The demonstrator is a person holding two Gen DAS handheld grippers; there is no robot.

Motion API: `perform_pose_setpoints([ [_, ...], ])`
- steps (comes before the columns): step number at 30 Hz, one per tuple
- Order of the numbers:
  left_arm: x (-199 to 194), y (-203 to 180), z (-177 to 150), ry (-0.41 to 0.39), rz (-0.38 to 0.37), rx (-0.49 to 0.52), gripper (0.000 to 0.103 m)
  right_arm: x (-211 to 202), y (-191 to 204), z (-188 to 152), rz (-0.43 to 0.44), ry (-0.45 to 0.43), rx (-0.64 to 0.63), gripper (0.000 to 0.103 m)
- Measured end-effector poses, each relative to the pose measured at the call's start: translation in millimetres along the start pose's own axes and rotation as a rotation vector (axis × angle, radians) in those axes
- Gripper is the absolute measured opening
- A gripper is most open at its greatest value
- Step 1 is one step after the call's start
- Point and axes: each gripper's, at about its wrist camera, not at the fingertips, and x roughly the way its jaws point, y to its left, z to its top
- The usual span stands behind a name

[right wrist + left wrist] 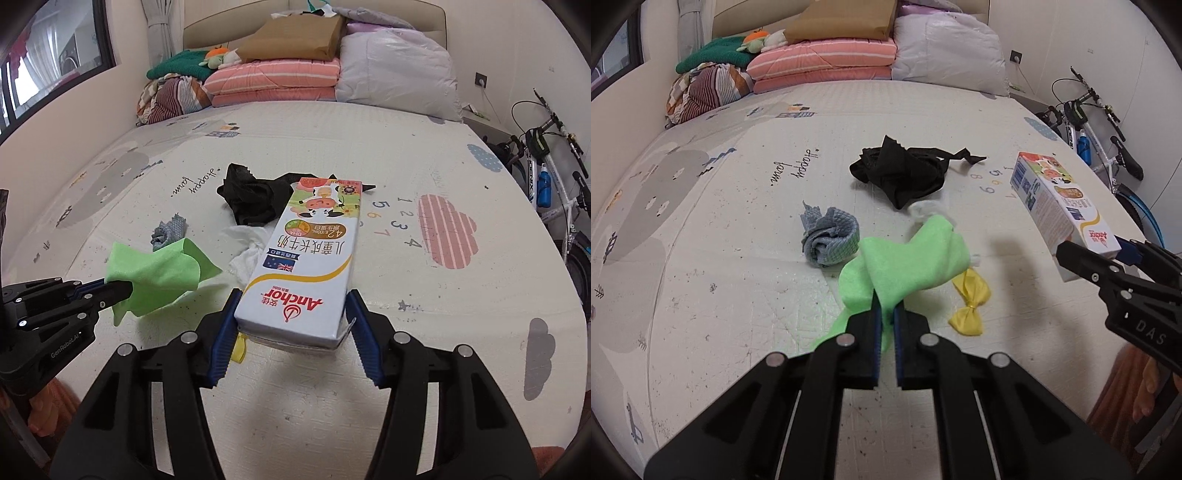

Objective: Collect trash
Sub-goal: 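Carry the milk carton and green cloth with both tools to the grey bin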

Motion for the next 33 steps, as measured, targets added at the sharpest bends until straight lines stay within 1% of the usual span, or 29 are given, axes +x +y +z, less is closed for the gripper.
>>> perform_pose_setpoints([
  [7,-39.0,-14.1,-7.5,-0.053,-0.027,-0.056,0.006,-41.2,-2.3,-7.7,0.006,-0.039,-0.002,0.054],
  [11,-60.2,-25.7,-13.2,-0.078,-0.036,-0.069,0.006,-64.8,-4.5,-12.4,0.014,-0.062,-0.003,0.054],
  [18,-97.0,-43.9,-19.7,-0.135,-0.023,-0.049,0.006,-100.4,-3.0,-20.5,0.029,-0.101,-0.016,0.054],
  [22,-114.0,-48.5,-22.4,-0.164,-0.033,-0.047,0.006,-115.0,-0.2,-25.9,0.031,-0.111,-0.032,0.054],
  [33,-137.9,-57.0,-27.3,-0.204,-0.032,-0.02,0.006,-146.1,4.5,-32.2,0.022,-0.151,-0.046,0.055],
])
